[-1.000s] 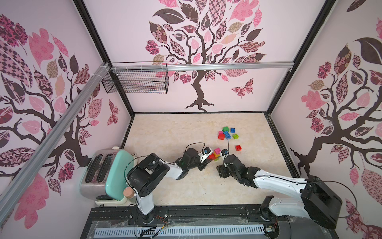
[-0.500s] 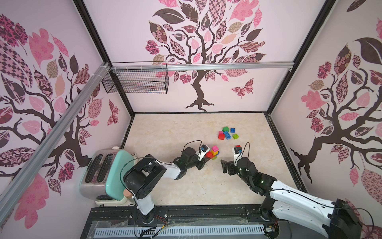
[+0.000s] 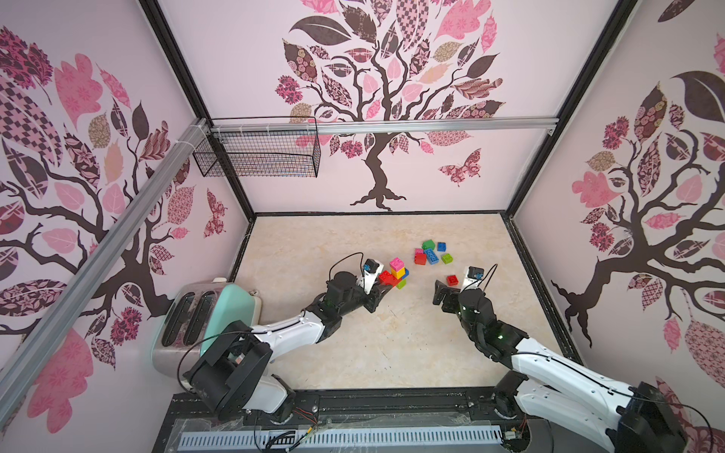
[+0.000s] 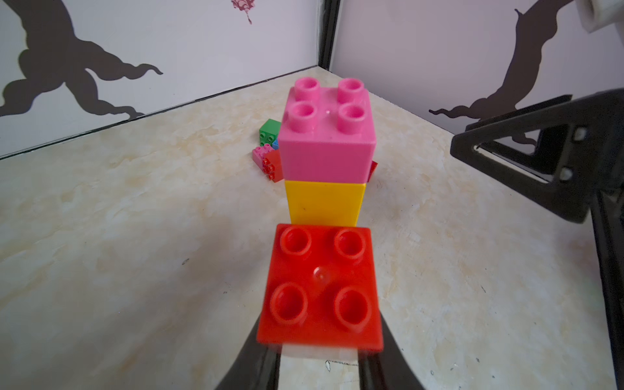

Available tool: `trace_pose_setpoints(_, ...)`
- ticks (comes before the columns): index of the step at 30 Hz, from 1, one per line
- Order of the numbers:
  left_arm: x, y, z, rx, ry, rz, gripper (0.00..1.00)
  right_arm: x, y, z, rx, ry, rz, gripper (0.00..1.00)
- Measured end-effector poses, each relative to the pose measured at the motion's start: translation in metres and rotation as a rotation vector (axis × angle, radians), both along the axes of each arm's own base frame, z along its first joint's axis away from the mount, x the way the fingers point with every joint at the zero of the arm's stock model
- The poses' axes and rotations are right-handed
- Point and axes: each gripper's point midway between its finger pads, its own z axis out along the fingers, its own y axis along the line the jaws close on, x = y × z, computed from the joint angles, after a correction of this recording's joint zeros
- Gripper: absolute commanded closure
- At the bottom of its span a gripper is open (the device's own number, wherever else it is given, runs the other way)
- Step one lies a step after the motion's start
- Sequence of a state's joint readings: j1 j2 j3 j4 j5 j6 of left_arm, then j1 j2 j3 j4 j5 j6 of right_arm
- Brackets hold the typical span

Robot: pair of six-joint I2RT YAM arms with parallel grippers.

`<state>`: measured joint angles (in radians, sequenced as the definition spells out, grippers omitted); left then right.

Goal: Assemble the number 4 with lego
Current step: Place the lego brick at the center of the board.

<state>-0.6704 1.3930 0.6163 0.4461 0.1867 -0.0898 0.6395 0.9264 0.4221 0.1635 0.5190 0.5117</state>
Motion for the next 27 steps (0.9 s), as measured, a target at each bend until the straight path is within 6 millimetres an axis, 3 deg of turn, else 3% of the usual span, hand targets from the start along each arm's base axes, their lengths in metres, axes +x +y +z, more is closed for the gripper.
trace_pose_setpoints(4, 0.009, 0.026, -0.008, 0.02, 0.125, 0.118, 1.0, 0.005, 0.009, -0.001, 0.032, 0.009, 0.027, 0.01)
trace_pose_setpoints(11, 0.054, 0.08, -0.019, -0.096, 0.419, 0.31, 1.0, 0.022, 0.036, 0.014, 0.084, 0.03, 0.091, 0.0)
trace_pose_setpoints(16, 0.063, 0.079, -0.032, -0.177, 0.611, 0.312, 1.0, 0.028, 0.046, 0.025, 0.1, 0.032, 0.118, 0.01)
trace_pose_setpoints(21, 0.078, 0.084, -0.046, -0.307, 0.786, 0.325, 1.0, 0.026, 0.048, 0.021, 0.122, 0.054, 0.126, 0.01)
trace_pose_setpoints(27, 0.081, 0.082, -0.064, -0.414, 0.947, 0.329, 1.0, 0.025, 0.04, 0.014, 0.145, 0.085, 0.08, 0.0)
